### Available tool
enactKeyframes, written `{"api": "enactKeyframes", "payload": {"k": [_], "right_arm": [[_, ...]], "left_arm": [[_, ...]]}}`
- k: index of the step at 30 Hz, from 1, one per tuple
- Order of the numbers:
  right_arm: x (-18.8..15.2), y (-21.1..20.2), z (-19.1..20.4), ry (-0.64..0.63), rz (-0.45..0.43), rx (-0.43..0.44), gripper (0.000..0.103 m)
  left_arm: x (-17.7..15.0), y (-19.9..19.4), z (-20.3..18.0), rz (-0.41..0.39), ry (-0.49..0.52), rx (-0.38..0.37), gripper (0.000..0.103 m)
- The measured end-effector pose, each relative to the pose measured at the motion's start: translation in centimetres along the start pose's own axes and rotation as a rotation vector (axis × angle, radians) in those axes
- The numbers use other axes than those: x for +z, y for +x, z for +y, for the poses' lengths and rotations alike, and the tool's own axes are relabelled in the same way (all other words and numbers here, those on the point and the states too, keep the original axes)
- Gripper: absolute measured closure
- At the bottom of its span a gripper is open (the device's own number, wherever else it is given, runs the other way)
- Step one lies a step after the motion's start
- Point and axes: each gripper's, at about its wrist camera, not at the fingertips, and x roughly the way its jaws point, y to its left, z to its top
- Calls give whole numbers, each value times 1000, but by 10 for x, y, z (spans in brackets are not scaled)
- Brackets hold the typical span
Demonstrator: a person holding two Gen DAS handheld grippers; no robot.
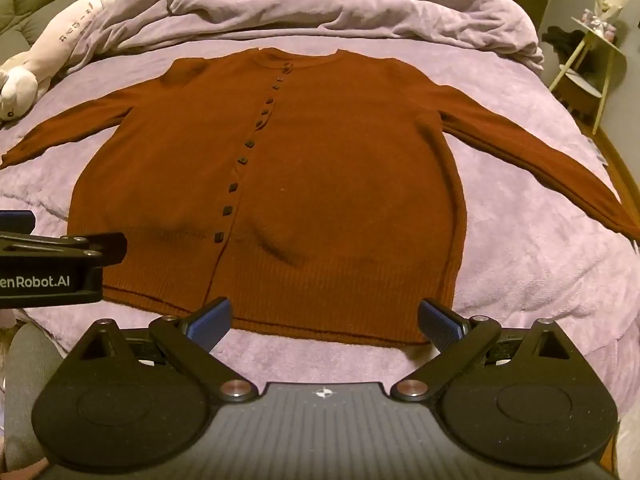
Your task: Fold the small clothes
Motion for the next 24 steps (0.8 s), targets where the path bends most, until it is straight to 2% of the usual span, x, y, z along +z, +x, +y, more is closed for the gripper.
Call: {"api": "enactKeyframes", "payload": {"k": [24], "right_arm": [[0, 0, -3, -7, -3, -2, 4]], "left_arm": [[0, 3, 4, 29, -16, -12, 0]]}}
